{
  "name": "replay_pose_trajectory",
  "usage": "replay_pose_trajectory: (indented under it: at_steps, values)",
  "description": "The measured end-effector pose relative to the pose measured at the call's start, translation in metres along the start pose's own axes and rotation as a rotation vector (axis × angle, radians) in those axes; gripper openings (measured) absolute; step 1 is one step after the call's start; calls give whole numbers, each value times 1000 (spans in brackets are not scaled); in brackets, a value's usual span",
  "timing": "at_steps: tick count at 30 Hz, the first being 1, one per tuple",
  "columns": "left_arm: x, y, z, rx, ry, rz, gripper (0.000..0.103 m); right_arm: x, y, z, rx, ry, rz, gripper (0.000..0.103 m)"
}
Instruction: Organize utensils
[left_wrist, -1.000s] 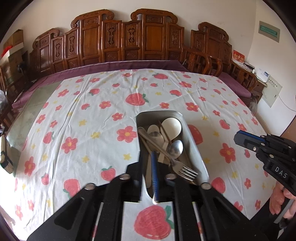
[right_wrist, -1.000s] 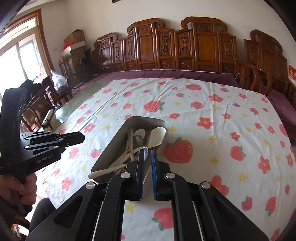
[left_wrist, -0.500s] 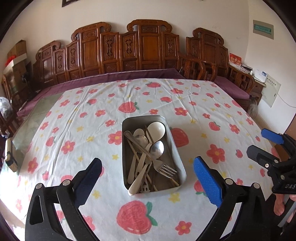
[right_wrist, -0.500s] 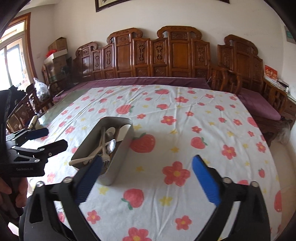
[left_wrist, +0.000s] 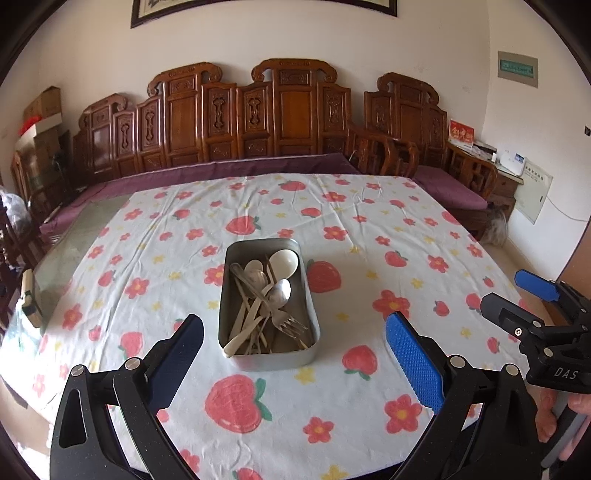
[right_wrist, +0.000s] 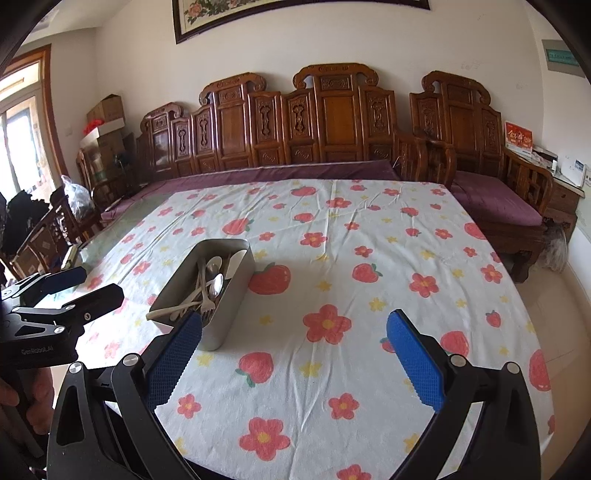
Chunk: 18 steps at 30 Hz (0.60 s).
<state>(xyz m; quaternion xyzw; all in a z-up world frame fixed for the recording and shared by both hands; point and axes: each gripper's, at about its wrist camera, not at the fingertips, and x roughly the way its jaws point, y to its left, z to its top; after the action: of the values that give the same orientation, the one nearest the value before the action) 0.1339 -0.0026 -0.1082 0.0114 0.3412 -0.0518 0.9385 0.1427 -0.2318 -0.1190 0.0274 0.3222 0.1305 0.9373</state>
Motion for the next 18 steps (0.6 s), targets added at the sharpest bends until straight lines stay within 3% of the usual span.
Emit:
replay_pose_trajectory:
  at_steps: [18]
  values:
    - [-102,-14,27,-17,-188,34,95,-115,21,32,-18,-231,5,101]
